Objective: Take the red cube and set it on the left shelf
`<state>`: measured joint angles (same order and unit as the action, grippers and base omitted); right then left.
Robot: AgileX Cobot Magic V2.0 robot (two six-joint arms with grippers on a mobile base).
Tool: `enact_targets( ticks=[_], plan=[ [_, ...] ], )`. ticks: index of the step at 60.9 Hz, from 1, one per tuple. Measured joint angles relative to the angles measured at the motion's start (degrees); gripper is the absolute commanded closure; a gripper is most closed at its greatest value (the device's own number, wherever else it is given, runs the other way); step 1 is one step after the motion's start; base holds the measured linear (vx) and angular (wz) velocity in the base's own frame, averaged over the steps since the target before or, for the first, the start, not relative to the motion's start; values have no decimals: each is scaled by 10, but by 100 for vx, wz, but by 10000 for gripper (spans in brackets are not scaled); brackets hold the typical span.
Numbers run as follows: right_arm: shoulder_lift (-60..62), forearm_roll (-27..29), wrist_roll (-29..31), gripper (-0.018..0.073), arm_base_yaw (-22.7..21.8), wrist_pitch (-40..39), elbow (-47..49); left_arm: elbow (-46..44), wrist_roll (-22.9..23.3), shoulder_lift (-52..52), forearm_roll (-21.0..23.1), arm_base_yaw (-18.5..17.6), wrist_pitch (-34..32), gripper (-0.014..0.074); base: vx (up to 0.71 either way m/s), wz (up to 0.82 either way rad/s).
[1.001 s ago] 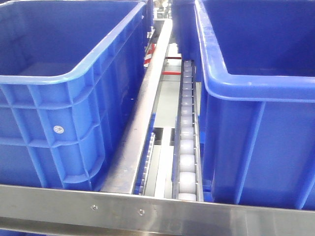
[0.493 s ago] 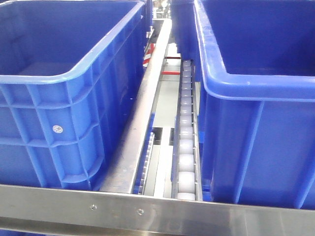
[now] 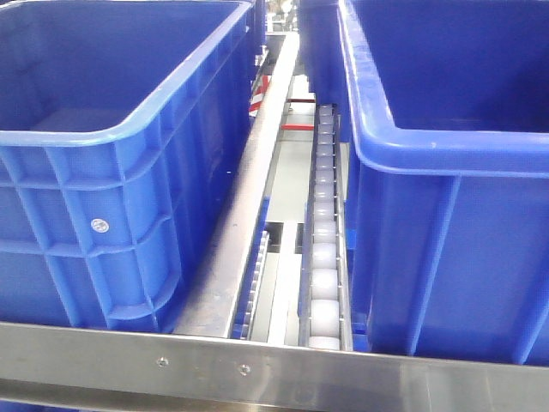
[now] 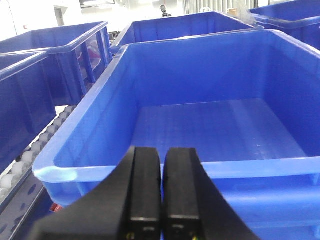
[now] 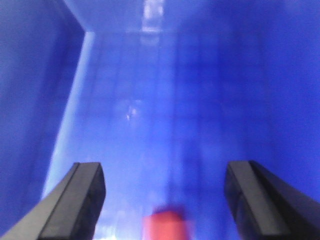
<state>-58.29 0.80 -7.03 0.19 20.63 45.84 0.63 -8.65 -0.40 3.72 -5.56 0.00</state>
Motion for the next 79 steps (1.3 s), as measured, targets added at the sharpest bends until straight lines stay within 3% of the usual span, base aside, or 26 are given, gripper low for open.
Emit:
enact_targets(
  ticks=[7,13,16,25,37,79],
  plan=[
    [80,0,0,241,0,5,-36,0,0,0,0,0,0,491,-1,-6],
    [178,0,0,531,0,12,-82,0,0,0,0,0,0,491,0,0],
    [238,0,0,482,0,22,-108,0,0,0,0,0,0,491,0,0],
    [408,0,0,510,0,57,-169,0,0,0,0,0,0,491,0,0],
    [535,0,0,510,0,90,-210,0,0,0,0,0,0,491,-2,10],
    [561,0,-1,510,0,103,-220,0,0,0,0,0,0,491,0,-2]
  ],
)
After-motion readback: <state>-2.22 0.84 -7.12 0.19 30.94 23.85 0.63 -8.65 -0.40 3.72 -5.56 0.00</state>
